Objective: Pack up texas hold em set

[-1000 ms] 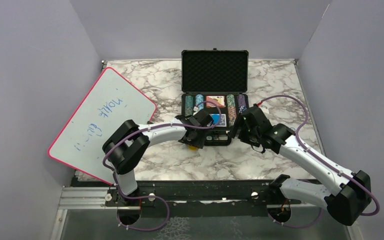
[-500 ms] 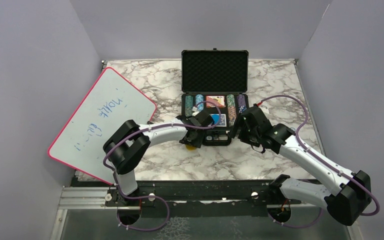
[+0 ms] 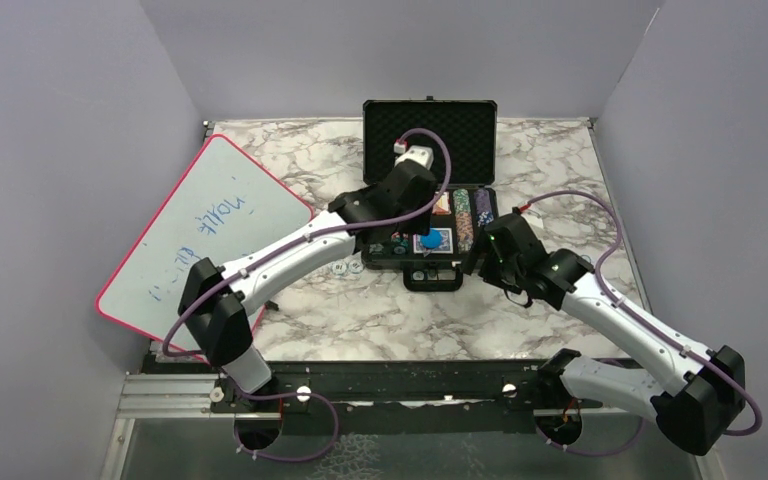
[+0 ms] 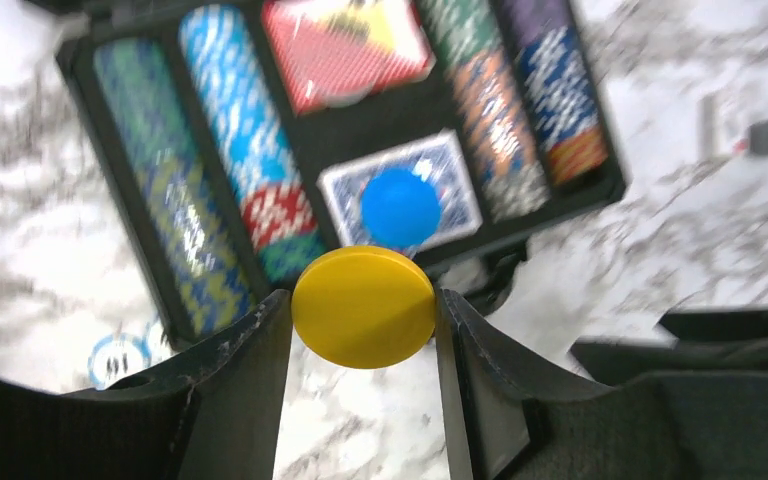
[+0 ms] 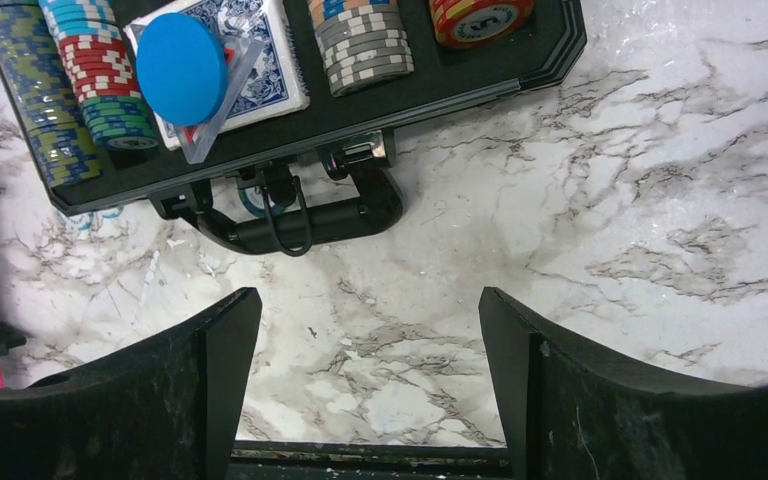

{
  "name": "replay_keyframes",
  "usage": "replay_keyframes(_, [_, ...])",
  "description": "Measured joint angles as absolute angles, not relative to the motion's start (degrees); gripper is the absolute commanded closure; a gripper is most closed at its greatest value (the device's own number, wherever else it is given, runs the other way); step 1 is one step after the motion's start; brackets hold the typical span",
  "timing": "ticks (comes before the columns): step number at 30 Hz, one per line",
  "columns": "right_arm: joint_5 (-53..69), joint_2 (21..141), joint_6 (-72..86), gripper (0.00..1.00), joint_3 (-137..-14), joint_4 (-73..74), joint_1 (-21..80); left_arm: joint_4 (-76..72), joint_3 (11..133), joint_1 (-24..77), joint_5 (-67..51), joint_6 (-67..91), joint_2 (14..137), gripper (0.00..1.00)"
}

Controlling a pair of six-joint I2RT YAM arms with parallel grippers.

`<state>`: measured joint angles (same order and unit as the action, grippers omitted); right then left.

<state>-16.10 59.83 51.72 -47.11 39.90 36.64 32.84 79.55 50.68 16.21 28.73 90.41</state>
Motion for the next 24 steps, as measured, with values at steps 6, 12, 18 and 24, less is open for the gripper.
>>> replay_keyframes(6, [-17.19, 58.08, 52.49, 0.18, -47.0, 40.32, 36.64, 31.03, 96.42, 48.6, 16.1, 25.15, 103.13, 0.48])
replay_keyframes(12, [-17.58, 57.93, 52.9, 0.18, -47.03, 41.58, 36.64, 32.97, 107.39, 45.34, 16.14, 23.35, 116.92, 0.48])
replay_keyframes(18, [-17.74, 56.9, 53.1, 0.18, -47.03, 42.28, 36.64, 35.57, 111.44, 43.27, 16.05, 22.39, 123.0, 0.48])
replay_keyframes(24, [-17.74, 56.42, 53.12, 0.18, -47.0, 42.33, 36.64, 36.03, 114.13, 41.67, 13.69, 21.67, 124.81, 0.48])
